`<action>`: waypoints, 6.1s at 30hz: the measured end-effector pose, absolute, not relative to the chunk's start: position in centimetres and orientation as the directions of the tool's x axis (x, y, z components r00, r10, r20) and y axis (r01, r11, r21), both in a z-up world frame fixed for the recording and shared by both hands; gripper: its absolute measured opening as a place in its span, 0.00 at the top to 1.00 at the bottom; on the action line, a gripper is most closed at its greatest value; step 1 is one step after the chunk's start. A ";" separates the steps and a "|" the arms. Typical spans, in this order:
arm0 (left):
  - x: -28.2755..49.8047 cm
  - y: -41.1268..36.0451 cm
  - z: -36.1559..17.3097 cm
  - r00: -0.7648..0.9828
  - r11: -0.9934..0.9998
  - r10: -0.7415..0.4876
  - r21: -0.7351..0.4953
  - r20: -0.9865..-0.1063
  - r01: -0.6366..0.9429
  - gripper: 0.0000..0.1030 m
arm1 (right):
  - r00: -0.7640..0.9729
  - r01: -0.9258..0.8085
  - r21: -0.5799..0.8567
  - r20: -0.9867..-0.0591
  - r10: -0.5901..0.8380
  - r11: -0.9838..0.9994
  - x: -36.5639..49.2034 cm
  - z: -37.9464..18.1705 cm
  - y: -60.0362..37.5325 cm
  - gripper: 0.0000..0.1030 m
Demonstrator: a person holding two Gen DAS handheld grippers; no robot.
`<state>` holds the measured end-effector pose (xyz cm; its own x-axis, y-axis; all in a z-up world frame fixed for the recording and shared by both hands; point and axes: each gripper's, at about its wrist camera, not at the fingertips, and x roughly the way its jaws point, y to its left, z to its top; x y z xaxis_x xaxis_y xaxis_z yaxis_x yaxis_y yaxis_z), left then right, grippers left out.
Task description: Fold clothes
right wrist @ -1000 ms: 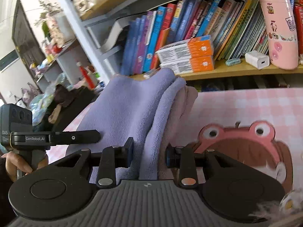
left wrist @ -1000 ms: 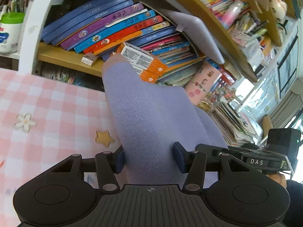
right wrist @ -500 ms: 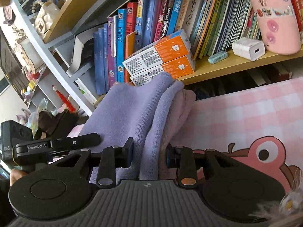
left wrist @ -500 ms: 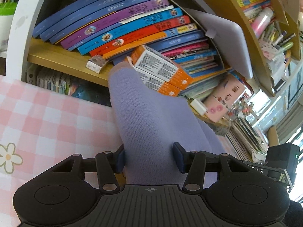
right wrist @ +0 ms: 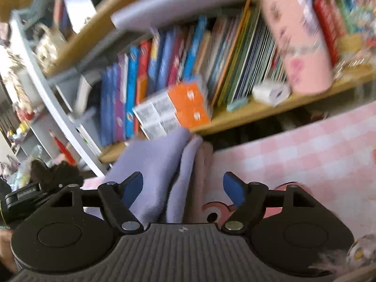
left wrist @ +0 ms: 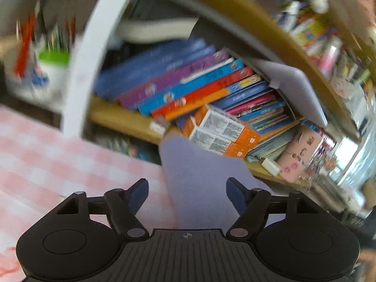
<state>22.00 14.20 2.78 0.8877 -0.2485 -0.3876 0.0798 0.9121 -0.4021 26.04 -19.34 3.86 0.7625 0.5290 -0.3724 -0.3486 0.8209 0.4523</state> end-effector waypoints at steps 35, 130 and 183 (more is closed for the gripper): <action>1.8 3.0 1.0 0.948 0.998 0.042 0.049 -0.316 -0.028 0.02 | 0.942 -0.186 0.042 -0.275 0.190 0.982 2.5 2.2 -16.6 0.00; 2.9 4.1 1.0 0.921 0.999 0.046 0.015 -0.386 -0.044 0.00 | 0.915 -0.187 -0.038 -0.370 0.160 0.982 3.8 1.8 -15.0 0.00; 3.1 4.3 0.8 0.913 0.999 0.030 0.000 -0.406 -0.033 0.00 | 0.914 -0.188 -0.040 -0.374 0.160 0.981 3.9 1.8 -15.0 0.00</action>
